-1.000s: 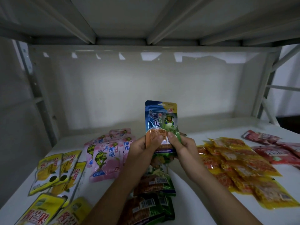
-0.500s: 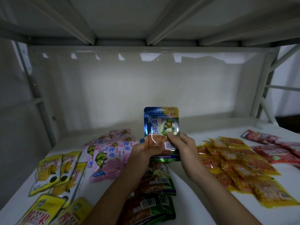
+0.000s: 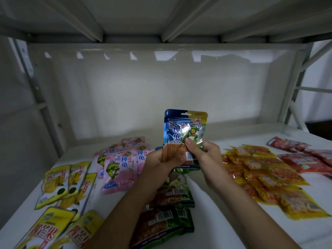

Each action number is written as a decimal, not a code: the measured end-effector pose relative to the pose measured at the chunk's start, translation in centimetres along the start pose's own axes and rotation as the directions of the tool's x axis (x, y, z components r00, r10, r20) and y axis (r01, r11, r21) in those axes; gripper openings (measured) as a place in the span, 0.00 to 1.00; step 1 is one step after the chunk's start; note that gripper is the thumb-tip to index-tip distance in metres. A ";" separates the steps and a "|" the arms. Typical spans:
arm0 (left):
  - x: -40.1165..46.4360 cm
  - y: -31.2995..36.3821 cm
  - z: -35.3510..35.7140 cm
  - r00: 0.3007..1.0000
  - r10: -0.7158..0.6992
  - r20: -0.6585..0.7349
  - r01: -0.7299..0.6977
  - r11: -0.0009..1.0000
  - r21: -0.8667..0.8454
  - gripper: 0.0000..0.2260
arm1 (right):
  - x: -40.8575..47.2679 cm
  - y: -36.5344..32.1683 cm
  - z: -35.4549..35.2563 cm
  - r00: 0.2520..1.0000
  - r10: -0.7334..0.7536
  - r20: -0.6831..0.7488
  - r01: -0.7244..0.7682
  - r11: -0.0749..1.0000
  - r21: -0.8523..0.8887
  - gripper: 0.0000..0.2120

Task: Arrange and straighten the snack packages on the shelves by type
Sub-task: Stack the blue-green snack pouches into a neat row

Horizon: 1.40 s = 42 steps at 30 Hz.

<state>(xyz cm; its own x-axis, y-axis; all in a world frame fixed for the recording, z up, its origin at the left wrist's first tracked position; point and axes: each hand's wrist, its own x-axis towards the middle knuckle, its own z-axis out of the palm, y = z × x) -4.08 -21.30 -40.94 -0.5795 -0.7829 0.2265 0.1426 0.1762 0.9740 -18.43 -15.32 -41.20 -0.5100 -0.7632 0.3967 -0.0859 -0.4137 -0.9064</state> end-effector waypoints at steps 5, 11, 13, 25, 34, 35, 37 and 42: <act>0.0 0.2 0.0 0.999 -0.041 -0.004 0.041 0.994 -0.100 0.08 | -0.3 -0.3 0.1 0.997 0.014 0.070 -0.020 0.997 0.075 0.16; 0.5 0.3 0.1 1.000 -0.008 -0.015 0.007 0.999 -0.051 0.07 | -0.1 0.2 0.1 0.999 -0.053 -0.003 0.053 0.996 -0.076 0.23; 0.5 0.3 0.2 1.000 -0.017 -0.014 0.017 0.999 -0.031 0.08 | -0.1 0.1 0.0 0.997 -0.071 -0.014 0.069 0.994 -0.087 0.21; 0.6 0.0 -0.6 0.994 -0.044 -0.101 0.027 0.986 -0.163 0.06 | -0.5 -0.3 0.0 0.993 -0.112 0.043 0.114 0.992 -0.045 0.11; 0.8 -0.1 -0.7 0.995 -0.017 -0.101 -0.008 0.972 -0.237 0.07 | -0.6 0.4 -0.1 0.985 -0.162 0.064 0.168 0.981 -0.101 0.11; 0.7 -0.1 -0.7 0.994 -0.009 -0.112 -0.017 0.973 -0.230 0.07 | -0.6 0.5 0.0 0.985 -0.157 0.068 0.163 0.982 -0.096 0.15; 0.7 -0.1 -0.7 0.992 0.002 -0.124 -0.030 0.974 -0.223 0.06 | -0.4 0.5 0.0 0.987 -0.132 0.091 0.141 0.984 -0.107 0.23; 1.0 0.0 -0.9 0.982 0.034 -0.187 -0.072 0.977 -0.200 0.04 | -0.5 0.4 0.2 0.980 -0.023 0.196 0.036 0.997 -0.063 0.11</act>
<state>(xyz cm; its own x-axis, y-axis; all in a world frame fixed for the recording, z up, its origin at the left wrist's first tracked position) -3.92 -22.64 -40.77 -0.4137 -0.8745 0.2532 0.3414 0.1088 0.9336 -18.07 -15.16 -41.70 -0.3302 -0.8358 0.4386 -0.1578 -0.4092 -0.8987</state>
